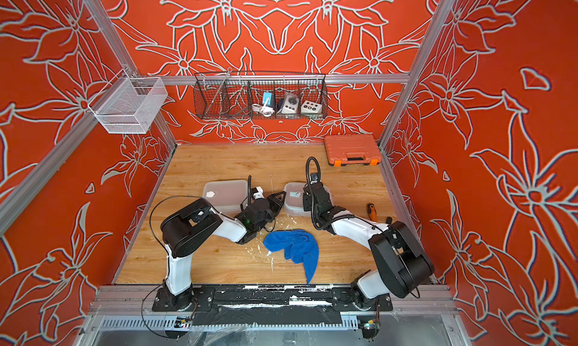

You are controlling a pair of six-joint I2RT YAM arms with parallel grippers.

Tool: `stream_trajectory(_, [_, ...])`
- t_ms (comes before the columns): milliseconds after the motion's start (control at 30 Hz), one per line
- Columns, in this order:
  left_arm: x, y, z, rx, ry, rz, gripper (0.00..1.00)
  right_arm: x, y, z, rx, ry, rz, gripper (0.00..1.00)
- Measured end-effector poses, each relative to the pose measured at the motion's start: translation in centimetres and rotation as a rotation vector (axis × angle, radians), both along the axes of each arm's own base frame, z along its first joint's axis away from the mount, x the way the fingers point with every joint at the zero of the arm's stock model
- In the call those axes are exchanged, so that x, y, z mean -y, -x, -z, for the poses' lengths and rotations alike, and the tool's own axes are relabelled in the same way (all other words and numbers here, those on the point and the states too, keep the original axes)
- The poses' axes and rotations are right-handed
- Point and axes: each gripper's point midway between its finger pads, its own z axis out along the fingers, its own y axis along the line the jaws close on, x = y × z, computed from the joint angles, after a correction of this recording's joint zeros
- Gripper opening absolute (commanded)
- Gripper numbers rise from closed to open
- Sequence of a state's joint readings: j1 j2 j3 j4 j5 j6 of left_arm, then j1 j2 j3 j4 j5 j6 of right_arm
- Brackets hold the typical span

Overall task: Wipe the insides of the lunch boxes
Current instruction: Open the fastener of the lunch box.

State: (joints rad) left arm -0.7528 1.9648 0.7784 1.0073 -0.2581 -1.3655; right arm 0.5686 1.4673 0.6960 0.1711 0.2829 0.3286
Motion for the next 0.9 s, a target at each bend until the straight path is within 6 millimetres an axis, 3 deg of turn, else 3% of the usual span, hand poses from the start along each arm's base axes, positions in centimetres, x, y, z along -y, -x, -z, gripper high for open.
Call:
stream_trajectory(67, [-0.4, 0.0, 0.2, -0.009, -0.033, -0.010, 0.31, 0.1, 0.4, 1.0, -0.032, 0.024, -0.001, 0.50])
stream_trajectory(333, [-0.9, 0.3, -0.1, -0.009, -0.110, -0.011, 0.36, -0.2, 0.3, 0.9, -0.024, 0.039, 0.002, 0.51])
stream_trajectory(567, [-1.4, 0.6, 0.0, -0.023, -0.169, -0.007, 0.71, 0.3, 1.0, 0.3, -0.049, 0.031, 0.020, 0.65])
stream_trajectory(733, [-2.6, 0.9, -3.5, 0.034, -0.258, -0.016, 0.81, 1.5, 3.6, -0.7, -0.127, 0.013, 0.045, 0.68])
stream_trajectory(900, [-2.4, -0.8, -10.7, 0.195, -0.317, 0.059, 0.83, 3.3, 6.5, -3.2, -0.151, -0.083, 0.119, 0.71])
